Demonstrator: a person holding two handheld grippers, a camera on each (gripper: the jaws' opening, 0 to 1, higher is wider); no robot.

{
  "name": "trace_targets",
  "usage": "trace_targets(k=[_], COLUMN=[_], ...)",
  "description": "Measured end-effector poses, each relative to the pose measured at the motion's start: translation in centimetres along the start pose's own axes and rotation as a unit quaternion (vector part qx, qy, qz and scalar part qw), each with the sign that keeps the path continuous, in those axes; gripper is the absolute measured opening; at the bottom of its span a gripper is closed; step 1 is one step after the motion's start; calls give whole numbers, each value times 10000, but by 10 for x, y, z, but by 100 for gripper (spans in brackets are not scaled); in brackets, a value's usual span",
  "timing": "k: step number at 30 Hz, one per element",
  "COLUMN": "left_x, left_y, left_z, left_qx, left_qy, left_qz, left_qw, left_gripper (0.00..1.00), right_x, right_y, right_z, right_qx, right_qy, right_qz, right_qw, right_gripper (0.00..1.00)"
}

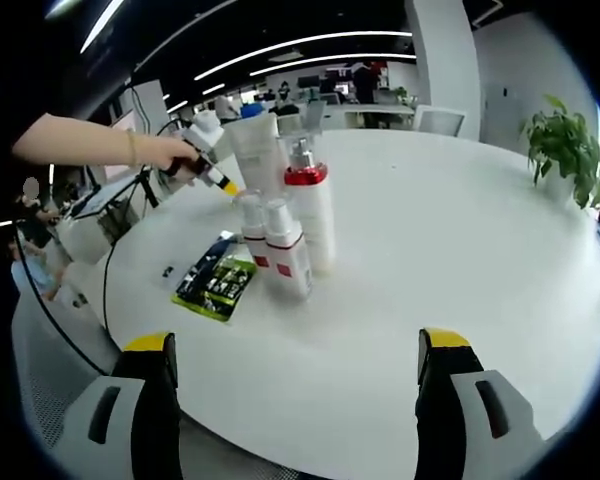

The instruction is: Arrange the skincare products in the storage area until every visible bottle or jar stands upright without overlapping.

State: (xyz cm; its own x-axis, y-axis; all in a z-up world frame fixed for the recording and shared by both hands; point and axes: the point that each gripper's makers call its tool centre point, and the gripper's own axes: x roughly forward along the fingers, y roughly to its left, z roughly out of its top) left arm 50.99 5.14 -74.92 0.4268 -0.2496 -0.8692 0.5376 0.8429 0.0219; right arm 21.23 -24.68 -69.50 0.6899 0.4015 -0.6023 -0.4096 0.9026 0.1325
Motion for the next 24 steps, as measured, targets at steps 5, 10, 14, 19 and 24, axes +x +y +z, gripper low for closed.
trace_targets(k=[5,10,14,19,24], left_x=[3,6,7,9,17], left_y=[-7,-15,-22,-25,-24], left_z=[3,11,11,8,3], left_qx=[147,369,314,377,366], left_qy=[-142,-354,-414,-272,-130], left_qz=[-167,-258,-306,-318,-394], left_qw=[9997,9984,9982,9984,9985], left_gripper=[68,83,87,98,99], right_x=[0,0,0,0,0], right_y=[2,2,2,2,0], right_z=[1,2,2,2,0], right_qx=[-2,6,1,14,28], right_qy=[6,-2,4,3,6], right_qz=[22,0,7,-1,-10], right_qw=[10000,10000,10000,10000,10000], right_gripper=[99,99,99,99,99])
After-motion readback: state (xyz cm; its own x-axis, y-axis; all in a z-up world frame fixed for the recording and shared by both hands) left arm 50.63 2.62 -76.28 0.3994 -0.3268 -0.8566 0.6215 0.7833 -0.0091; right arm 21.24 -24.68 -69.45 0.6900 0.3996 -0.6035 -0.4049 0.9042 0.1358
